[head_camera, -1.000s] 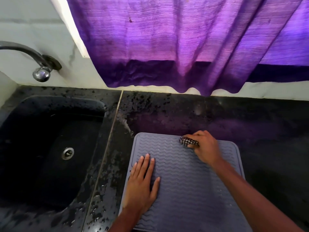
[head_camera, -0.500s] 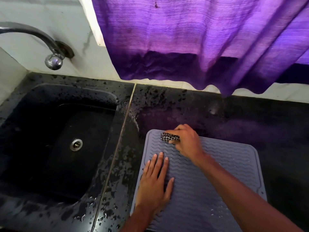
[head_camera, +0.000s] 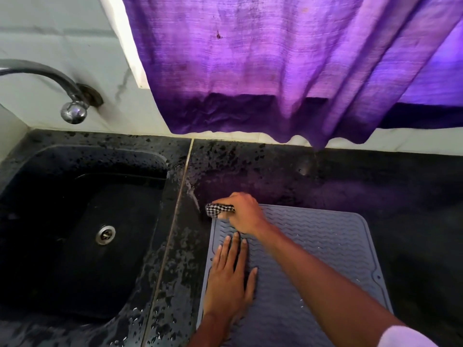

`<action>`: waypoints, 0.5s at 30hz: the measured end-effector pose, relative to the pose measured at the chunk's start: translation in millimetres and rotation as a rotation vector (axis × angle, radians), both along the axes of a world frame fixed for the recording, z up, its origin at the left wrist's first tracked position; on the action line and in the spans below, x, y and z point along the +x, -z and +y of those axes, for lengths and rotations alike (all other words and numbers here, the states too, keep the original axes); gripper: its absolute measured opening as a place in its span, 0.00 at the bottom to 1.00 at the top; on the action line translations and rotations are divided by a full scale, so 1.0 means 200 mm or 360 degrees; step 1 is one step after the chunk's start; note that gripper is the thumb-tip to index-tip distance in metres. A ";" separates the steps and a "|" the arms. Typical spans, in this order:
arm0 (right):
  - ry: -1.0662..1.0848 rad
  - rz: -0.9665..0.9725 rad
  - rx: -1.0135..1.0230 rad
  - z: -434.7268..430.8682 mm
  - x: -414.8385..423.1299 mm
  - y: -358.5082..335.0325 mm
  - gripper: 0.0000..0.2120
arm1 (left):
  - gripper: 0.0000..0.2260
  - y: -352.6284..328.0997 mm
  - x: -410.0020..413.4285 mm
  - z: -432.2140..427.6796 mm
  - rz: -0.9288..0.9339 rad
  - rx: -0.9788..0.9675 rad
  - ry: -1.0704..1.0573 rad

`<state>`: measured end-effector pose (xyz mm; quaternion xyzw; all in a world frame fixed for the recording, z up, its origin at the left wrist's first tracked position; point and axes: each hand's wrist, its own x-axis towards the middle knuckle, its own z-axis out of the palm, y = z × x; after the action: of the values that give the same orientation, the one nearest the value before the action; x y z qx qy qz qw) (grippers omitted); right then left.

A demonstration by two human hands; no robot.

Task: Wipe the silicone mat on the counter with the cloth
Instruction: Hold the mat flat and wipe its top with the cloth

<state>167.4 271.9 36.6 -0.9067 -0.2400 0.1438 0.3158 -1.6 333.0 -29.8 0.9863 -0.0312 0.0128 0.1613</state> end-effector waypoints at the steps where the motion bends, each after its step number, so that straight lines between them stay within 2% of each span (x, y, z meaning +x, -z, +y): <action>1: -0.0007 0.0181 0.0152 0.00 -0.01 -0.02 0.18 | 0.30 0.00 0.00 0.00 0.0011 0.0006 -0.0002; 3: 0.0082 0.0370 0.0407 0.00 -0.03 -0.05 0.15 | 0.30 0.00 0.00 0.01 0.0029 0.0011 -0.0019; 5: 0.0280 0.0309 0.0500 -0.02 -0.03 -0.07 0.11 | 0.29 0.00 0.00 0.01 -0.0006 0.0000 -0.0033; 8: 0.0422 0.0058 0.0219 -0.10 0.03 -0.05 0.11 | 0.29 0.01 0.01 0.00 -0.0055 -0.0018 -0.0050; 12: 0.0304 -0.0104 -0.0318 -0.10 0.06 -0.03 0.12 | 0.29 0.03 0.01 0.00 -0.0104 -0.0070 -0.0080; 15: 0.0248 -0.0267 -0.0441 -0.04 0.01 0.00 0.12 | 0.29 0.03 0.01 0.00 -0.0122 -0.0081 -0.0074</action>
<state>169.6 264.0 35.8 -0.9662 -0.1722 0.0745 0.1769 0.6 332.4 -36.4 0.9811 -0.0143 0.0551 0.1847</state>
